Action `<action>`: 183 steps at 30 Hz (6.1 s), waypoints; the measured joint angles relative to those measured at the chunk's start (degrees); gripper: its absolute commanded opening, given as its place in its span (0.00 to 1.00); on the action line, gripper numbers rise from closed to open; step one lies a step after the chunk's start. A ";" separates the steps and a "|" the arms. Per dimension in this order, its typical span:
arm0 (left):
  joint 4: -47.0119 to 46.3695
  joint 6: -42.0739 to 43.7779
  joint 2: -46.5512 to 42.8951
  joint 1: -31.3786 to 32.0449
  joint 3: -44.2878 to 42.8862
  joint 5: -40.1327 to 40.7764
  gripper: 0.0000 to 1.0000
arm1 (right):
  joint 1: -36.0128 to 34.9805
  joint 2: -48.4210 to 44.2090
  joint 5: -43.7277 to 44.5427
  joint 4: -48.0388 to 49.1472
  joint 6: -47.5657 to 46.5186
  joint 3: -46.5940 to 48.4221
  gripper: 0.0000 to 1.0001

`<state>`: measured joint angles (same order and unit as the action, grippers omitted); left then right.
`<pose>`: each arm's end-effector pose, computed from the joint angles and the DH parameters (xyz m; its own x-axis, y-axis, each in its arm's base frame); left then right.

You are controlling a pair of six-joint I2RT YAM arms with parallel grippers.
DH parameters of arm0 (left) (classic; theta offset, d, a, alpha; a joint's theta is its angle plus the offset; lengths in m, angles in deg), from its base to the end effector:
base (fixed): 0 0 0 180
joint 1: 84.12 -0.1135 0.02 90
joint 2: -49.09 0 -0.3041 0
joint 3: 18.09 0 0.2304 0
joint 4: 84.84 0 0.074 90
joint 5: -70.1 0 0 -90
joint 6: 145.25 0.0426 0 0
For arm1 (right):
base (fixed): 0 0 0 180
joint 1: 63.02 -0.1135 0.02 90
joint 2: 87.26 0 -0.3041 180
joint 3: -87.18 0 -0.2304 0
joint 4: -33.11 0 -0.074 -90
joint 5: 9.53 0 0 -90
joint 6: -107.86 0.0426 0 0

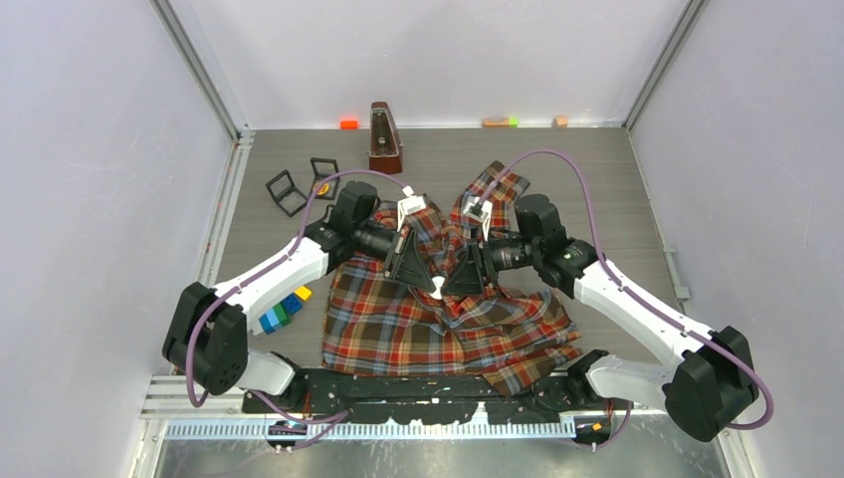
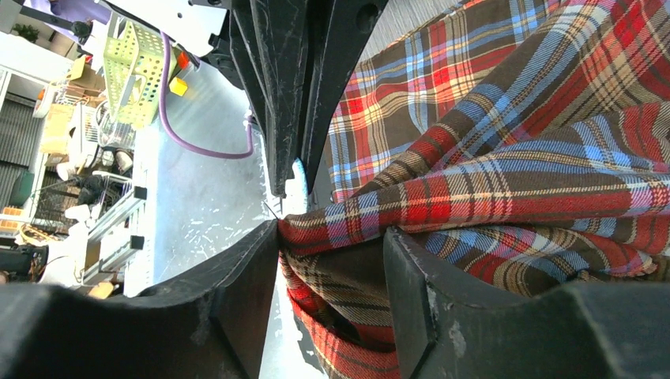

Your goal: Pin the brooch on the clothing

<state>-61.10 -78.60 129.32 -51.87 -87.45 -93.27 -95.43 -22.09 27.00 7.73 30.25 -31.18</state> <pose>0.2028 -0.1762 0.3208 -0.7659 0.3491 -0.5399 0.5621 -0.0440 -0.8259 0.1583 0.1410 0.3273 -0.5945 -0.2261 -0.7716 -0.8040 0.1782 0.5672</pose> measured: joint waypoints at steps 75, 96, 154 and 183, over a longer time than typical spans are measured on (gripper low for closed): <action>3.37 6.05 0.02 -0.96 -1.73 8.44 0.00 | -1.57 1.92 9.55 3.06 7.96 0.37 0.21; 14.49 10.03 -1.38 -5.20 -4.28 19.37 1.00 | 0.74 -3.67 25.92 -1.99 7.58 0.66 0.66; 30.16 10.71 52.33 -29.00 -59.91 82.27 0.61 | 20.90 26.14 47.21 -18.64 26.36 32.74 0.56; 31.30 14.34 52.83 -30.97 -58.31 79.25 0.34 | 20.87 26.51 45.66 -18.69 26.36 32.76 0.54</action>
<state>-29.80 -64.26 182.14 -82.84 -145.76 -14.01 -74.55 4.42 72.66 -10.96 56.61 1.58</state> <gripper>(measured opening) 0.424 0.544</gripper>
